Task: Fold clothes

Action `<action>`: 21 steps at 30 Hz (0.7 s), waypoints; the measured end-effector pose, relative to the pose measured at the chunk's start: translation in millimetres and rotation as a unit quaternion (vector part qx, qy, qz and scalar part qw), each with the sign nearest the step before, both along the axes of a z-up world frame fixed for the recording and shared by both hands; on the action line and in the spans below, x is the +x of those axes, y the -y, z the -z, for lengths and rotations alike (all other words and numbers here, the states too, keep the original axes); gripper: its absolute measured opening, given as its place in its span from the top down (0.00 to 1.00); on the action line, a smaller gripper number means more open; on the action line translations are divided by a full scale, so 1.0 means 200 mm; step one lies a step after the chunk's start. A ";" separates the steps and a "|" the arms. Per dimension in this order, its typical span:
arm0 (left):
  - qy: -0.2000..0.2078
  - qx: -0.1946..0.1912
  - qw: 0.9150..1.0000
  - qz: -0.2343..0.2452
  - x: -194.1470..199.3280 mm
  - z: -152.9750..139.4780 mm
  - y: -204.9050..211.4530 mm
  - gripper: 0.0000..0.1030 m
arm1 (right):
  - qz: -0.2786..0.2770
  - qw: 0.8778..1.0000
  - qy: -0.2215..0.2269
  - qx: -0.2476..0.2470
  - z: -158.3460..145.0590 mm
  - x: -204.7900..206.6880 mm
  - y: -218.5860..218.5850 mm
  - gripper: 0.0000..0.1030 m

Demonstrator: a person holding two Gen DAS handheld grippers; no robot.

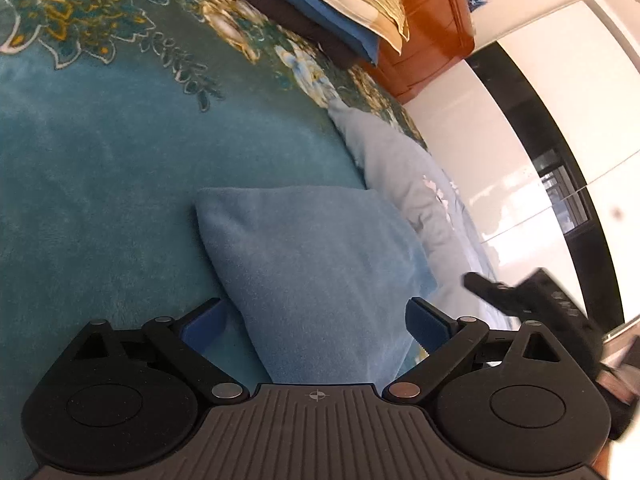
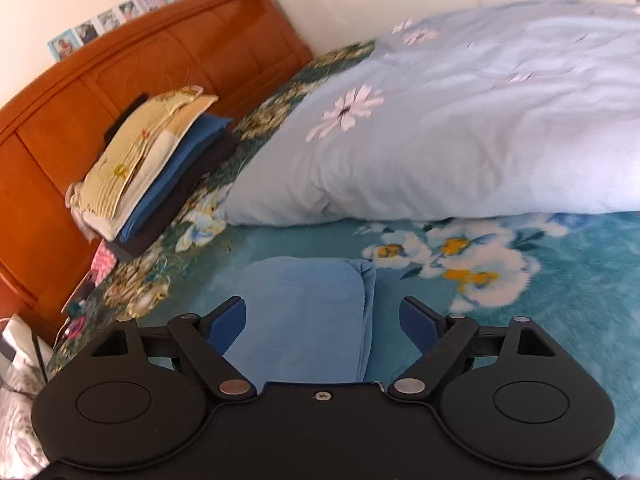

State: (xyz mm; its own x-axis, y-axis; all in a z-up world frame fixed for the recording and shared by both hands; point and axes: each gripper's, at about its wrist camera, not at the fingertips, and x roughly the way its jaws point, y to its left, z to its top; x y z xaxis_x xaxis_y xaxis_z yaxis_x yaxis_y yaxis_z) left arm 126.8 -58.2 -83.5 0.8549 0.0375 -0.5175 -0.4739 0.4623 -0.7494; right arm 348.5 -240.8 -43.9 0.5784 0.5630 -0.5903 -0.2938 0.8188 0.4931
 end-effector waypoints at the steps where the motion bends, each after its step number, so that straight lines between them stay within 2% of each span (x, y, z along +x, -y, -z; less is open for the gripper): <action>1: 0.002 -0.001 1.000 0.000 0.00 0.00 0.00 0.06 | 0.005 1.000 -0.010 0.007 0.03 0.03 0.01 0.21; 6: 0.002 0.010 1.000 0.007 0.01 0.00 0.00 0.06 | 0.022 0.998 -0.045 0.037 0.17 0.16 0.03 0.21; 15: 0.016 -0.017 1.000 0.013 0.03 0.03 -0.06 0.04 | -0.019 0.997 -0.061 0.032 0.27 0.26 -0.10 0.21; 17: 0.023 -0.027 0.999 0.016 0.04 0.04 -0.08 0.04 | -0.023 0.997 -0.060 0.042 0.28 0.28 -0.11 0.24; 19: 0.030 -0.038 0.999 0.019 0.04 0.05 -0.09 0.05 | -0.031 0.996 -0.062 0.047 0.29 0.29 -0.13 0.38; 21: 0.033 -0.046 0.998 0.020 0.03 0.05 -0.11 0.05 | -0.034 0.995 -0.069 0.058 0.30 0.30 -0.12 0.40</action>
State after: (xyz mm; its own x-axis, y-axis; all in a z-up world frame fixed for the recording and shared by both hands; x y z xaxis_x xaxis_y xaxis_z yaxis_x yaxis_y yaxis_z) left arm 133.5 -36.8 -93.7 0.8874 -0.0428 -0.4590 -0.4039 0.4078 -0.8189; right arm 409.3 -216.0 -103.7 0.4540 0.6673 -0.5904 -0.2690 0.7344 0.6231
